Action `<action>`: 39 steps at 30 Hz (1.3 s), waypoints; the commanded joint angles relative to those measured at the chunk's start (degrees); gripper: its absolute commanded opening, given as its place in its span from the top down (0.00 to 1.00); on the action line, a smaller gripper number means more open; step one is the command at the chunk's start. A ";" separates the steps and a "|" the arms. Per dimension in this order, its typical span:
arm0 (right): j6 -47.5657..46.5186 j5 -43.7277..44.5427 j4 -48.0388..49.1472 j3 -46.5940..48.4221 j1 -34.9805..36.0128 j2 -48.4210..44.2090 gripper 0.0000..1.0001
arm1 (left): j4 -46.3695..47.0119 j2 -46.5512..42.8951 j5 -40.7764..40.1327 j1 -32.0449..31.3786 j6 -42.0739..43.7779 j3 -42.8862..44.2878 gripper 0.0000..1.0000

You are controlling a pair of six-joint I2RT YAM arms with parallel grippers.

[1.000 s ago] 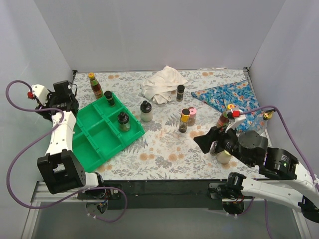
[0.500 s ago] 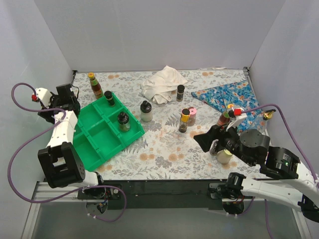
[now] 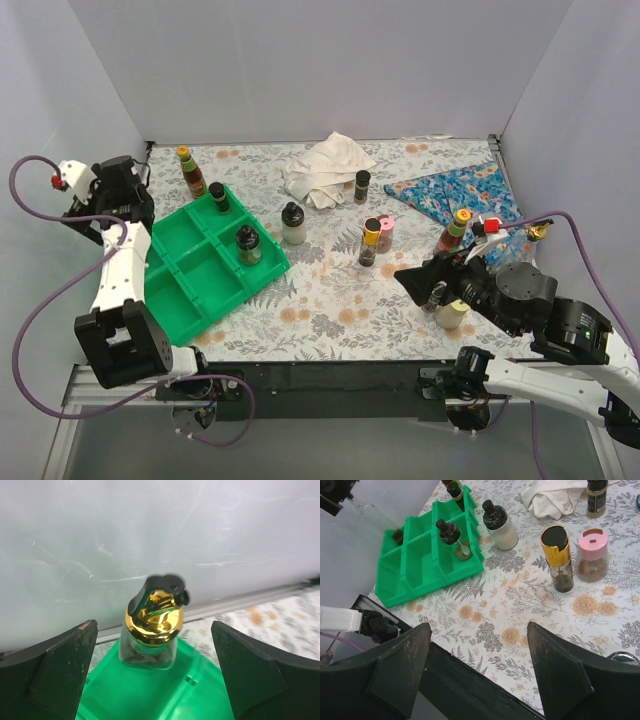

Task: Organize the condiment bottles
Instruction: Place the bottle in the storage box, then pick up the bottle from the corner of the board.

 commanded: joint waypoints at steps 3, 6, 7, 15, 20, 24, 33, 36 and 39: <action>0.78 0.20 1.42 1.58 0.18 -0.29 0.14 | -4.78 -9.23 15.81 0.29 4.84 11.82 0.02; 1.31 0.11 1.34 1.49 0.18 -0.46 0.14 | -8.04 -11.08 23.19 0.29 5.44 14.38 0.02; 1.40 -0.06 1.34 1.40 0.27 -0.55 0.14 | -8.48 -12.22 25.06 0.20 5.54 15.44 0.02; 2.80 1.78 -0.07 0.35 0.18 -1.17 0.14 | -18.49 -11.18 51.16 -1.98 1.41 21.33 0.02; 3.59 2.40 -1.39 0.00 0.18 -0.90 0.15 | -19.73 -8.02 47.76 -16.20 2.28 20.72 0.02; 4.30 5.02 -3.83 1.13 0.18 -0.47 0.16 | -18.86 -3.98 50.10 -29.82 2.81 22.56 0.02; 7.28 16.59 -11.40 6.13 0.18 6.82 0.22 | -13.32 -0.01 62.86 -50.40 7.47 19.32 0.02; 7.64 26.78 -14.65 10.78 0.18 13.05 0.22 | -10.52 -2.99 66.82 -51.56 6.51 14.76 0.02; 6.42 34.54 -19.22 18.24 -2.61 21.05 0.21 | -8.93 -7.82 67.00 -51.56 5.01 10.97 0.02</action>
